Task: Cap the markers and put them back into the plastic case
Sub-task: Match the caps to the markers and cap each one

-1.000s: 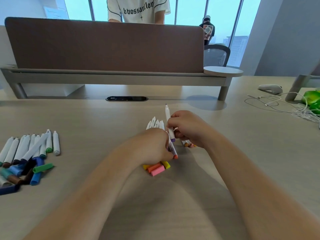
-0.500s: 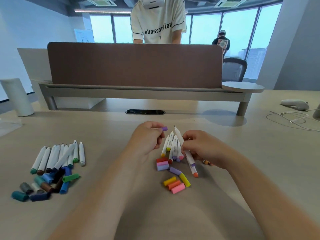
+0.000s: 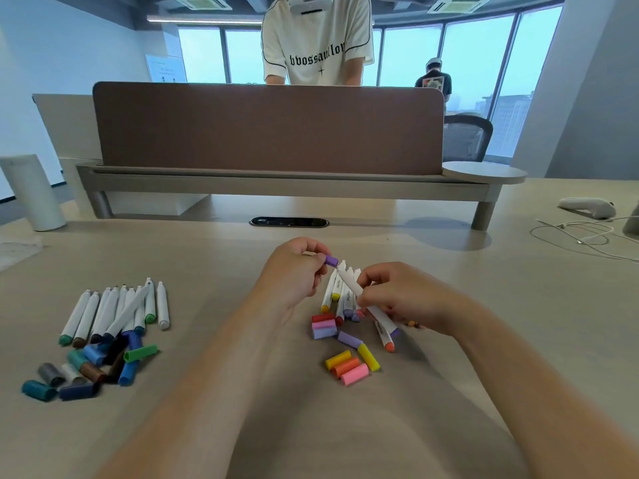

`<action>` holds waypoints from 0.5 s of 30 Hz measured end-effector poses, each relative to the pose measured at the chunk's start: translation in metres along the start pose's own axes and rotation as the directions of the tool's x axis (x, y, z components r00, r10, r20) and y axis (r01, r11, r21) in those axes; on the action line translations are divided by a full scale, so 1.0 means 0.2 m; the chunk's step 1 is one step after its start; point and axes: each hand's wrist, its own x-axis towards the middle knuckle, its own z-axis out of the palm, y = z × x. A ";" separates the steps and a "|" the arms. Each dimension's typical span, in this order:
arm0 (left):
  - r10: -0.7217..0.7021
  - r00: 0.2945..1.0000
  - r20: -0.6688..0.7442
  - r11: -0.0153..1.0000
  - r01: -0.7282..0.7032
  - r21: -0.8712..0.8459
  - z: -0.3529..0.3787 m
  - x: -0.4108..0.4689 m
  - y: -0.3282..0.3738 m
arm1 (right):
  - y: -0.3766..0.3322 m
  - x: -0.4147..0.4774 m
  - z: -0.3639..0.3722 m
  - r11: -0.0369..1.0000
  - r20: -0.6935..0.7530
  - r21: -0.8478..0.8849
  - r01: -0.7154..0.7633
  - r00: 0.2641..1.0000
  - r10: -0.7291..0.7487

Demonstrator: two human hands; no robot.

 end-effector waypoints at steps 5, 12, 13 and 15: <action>0.064 0.998 0.023 0.989 -0.067 0.132 0.02 0.00 0.00 | -0.01 0.00 0.00 1.000 0.010 -0.017 0.015 1.000 -0.015; 0.143 0.987 -0.069 0.970 -0.125 0.209 0.04 -0.01 -0.02 | -0.02 0.00 0.00 0.992 -0.039 -0.097 0.081 0.996 -0.085; 0.144 0.986 -0.079 0.972 -0.126 0.199 0.04 -0.01 -0.02 | -0.01 0.00 0.00 0.989 -0.054 -0.116 0.094 0.993 -0.101; 0.135 0.987 -0.085 0.981 -0.122 0.149 0.05 -0.01 -0.02 | -0.01 0.00 0.00 0.981 -0.089 -0.150 0.120 0.987 -0.134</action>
